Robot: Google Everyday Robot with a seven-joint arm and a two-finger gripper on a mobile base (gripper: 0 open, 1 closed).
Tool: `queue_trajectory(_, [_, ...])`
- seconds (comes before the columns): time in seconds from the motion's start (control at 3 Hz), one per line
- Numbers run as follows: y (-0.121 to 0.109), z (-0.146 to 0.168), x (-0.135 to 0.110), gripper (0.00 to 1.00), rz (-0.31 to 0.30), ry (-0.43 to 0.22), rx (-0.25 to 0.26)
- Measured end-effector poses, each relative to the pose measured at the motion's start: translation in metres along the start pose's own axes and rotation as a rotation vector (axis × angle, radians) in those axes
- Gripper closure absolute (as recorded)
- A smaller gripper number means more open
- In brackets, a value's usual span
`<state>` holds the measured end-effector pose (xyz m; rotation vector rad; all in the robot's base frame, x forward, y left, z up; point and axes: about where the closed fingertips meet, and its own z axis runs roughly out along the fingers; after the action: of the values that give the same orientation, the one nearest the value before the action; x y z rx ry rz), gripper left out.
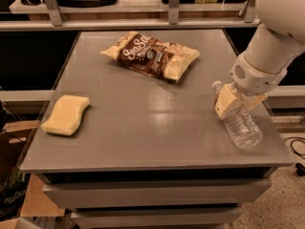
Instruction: Move water bottle near sponge
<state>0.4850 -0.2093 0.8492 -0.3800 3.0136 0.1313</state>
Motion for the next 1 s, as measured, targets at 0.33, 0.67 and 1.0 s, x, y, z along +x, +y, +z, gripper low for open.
queue_trajectory(0.33, [0.000, -0.013, -0.005, 1.00, -0.006, -0.024, 0.000])
queue_trajectory(0.67, [0.007, -0.039, -0.015, 1.00, -0.029, -0.080, -0.010])
queue_trajectory(1.0, [0.007, -0.039, -0.015, 1.00, -0.029, -0.080, -0.010])
